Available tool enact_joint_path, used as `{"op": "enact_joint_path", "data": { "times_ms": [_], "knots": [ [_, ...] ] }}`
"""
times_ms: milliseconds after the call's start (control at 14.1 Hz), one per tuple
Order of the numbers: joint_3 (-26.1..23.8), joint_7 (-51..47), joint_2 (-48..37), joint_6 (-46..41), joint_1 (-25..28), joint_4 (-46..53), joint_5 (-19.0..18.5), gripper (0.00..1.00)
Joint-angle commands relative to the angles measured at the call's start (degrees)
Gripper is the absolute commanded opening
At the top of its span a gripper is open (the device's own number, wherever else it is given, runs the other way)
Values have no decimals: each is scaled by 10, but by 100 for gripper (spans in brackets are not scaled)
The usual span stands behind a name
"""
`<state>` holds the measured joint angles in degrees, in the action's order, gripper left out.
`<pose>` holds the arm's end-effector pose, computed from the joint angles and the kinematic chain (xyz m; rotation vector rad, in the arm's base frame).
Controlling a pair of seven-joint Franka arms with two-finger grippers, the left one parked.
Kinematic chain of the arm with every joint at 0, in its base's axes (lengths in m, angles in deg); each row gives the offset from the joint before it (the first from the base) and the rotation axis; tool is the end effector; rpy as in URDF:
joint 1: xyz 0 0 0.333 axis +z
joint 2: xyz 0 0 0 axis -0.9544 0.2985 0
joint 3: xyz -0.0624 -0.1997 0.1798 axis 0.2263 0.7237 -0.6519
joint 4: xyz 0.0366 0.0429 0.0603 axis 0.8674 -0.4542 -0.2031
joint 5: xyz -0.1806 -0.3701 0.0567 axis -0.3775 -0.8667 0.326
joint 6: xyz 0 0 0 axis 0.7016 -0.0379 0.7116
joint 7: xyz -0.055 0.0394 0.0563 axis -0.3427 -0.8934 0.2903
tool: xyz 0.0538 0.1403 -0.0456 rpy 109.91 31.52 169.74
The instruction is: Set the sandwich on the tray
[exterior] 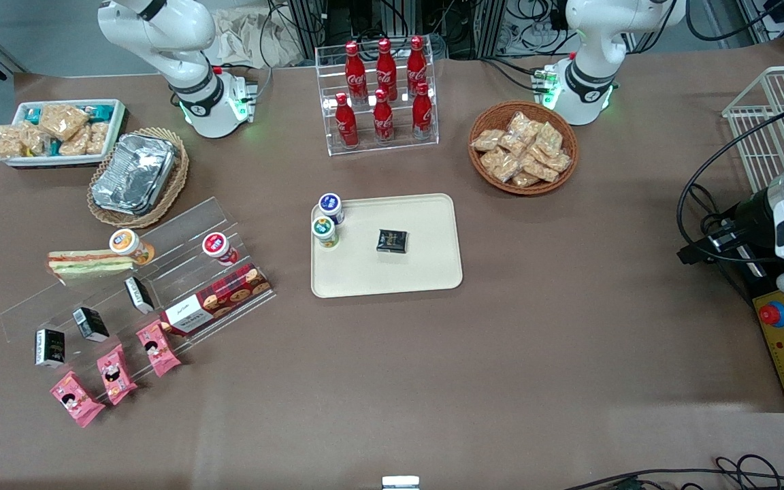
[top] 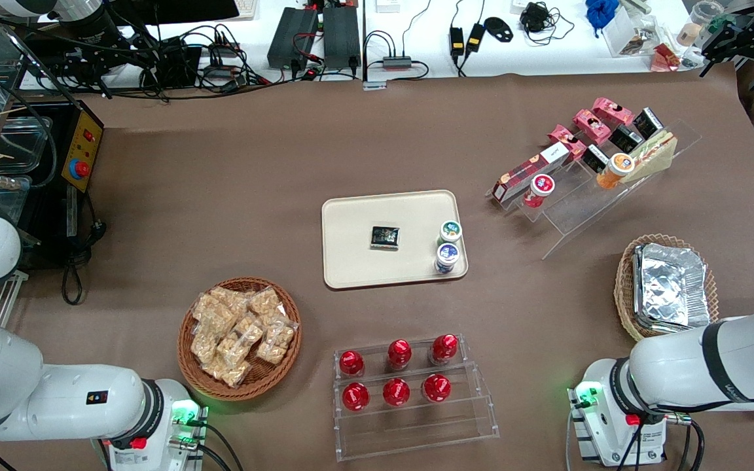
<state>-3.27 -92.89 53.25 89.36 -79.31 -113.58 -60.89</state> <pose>0.5639 -0.1899 0.4876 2.9727 -0.9880 -0.0693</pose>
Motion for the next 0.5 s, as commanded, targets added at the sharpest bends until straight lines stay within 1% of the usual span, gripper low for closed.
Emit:
{"op": "enact_joint_path", "data": {
  "times_ms": [0,71,142,284,426],
  "knots": [
    [-4,-155,1,-10,5,1,-13,100],
    [-5,-196,3,-11,4,1,-10,100],
    [-5,-215,6,-8,5,1,-10,100],
    [-4,-223,20,-2,4,1,-14,100],
    [-4,-260,32,29,1,1,-17,100]
  ]
}}
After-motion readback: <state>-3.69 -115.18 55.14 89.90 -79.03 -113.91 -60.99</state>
